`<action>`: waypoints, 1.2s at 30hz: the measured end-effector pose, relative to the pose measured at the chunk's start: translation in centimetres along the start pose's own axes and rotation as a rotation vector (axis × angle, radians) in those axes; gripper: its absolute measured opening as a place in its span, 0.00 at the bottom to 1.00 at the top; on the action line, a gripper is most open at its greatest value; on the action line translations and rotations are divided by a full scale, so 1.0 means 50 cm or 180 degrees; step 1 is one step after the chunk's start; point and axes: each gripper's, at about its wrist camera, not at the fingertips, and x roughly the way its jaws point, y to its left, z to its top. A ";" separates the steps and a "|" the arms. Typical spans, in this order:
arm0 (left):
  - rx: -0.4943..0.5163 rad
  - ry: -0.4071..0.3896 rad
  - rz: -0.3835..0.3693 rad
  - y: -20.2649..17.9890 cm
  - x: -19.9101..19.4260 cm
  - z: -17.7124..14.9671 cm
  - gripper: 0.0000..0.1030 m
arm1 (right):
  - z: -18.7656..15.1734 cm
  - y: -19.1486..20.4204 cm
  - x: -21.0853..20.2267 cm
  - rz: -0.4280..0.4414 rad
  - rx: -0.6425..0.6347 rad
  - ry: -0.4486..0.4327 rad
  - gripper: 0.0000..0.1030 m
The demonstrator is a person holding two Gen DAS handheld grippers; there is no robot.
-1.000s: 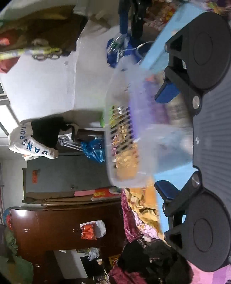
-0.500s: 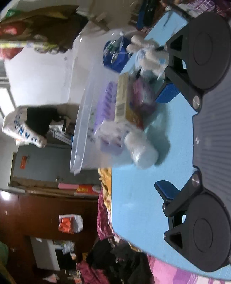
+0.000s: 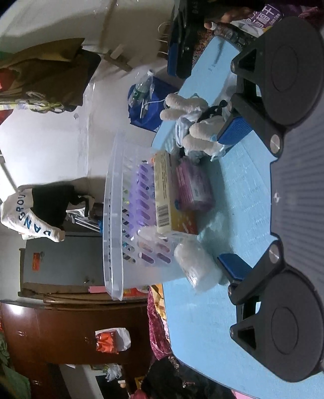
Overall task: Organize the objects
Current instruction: 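Close both grippers on the white plush toy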
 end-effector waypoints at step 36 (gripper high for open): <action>-0.0038 -0.0081 -0.0219 -0.123 0.112 0.032 0.57 | 0.008 0.054 0.043 -0.0172 -0.0271 0.0060 0.27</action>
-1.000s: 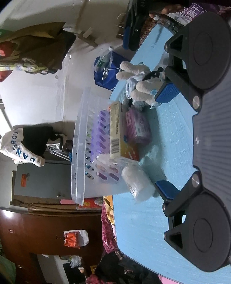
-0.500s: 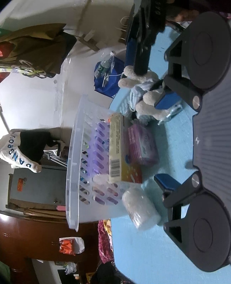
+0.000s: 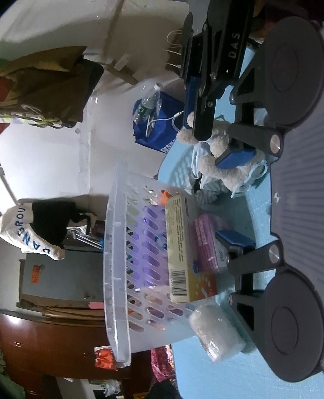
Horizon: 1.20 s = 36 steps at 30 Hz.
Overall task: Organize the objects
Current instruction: 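Close both grippers on the white plush toy, then lift the white plush toy into the basket and release it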
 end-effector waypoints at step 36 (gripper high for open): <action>0.0195 -0.0371 -0.0328 -0.050 -0.035 -0.007 0.21 | 0.008 -0.022 -0.045 -0.0010 -0.0094 -0.0036 0.15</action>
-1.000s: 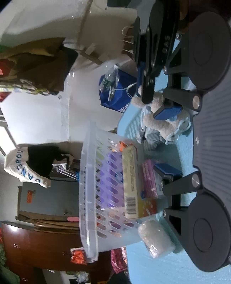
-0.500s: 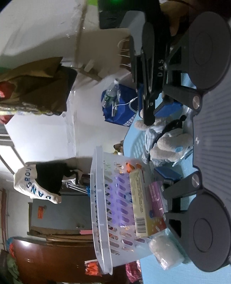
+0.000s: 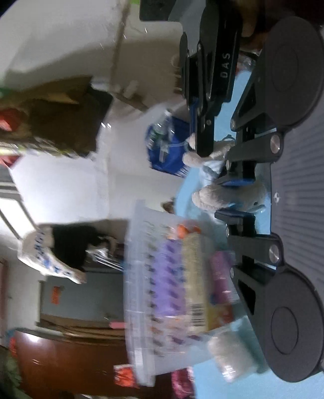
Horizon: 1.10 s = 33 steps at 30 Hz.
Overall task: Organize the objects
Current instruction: 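Lift the white plush toy into the basket and release it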
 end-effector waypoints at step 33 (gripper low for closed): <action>0.0006 0.0414 0.1042 0.211 0.234 0.319 0.49 | 0.248 -0.037 0.330 -0.0345 -0.0149 0.0328 0.53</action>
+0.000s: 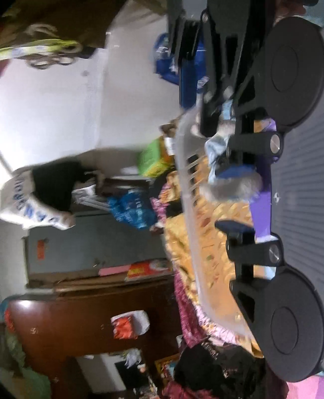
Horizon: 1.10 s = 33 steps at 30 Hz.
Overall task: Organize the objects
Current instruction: 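Lift the white plush toy into the basket and release it, then grasp the white wrapped roll with the left gripper while the right gripper grasps the pink box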
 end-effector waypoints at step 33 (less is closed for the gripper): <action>-0.0055 0.0478 -0.0067 0.163 -0.104 -0.295 0.82 | -0.199 0.185 -0.045 0.0564 0.0340 0.0836 0.79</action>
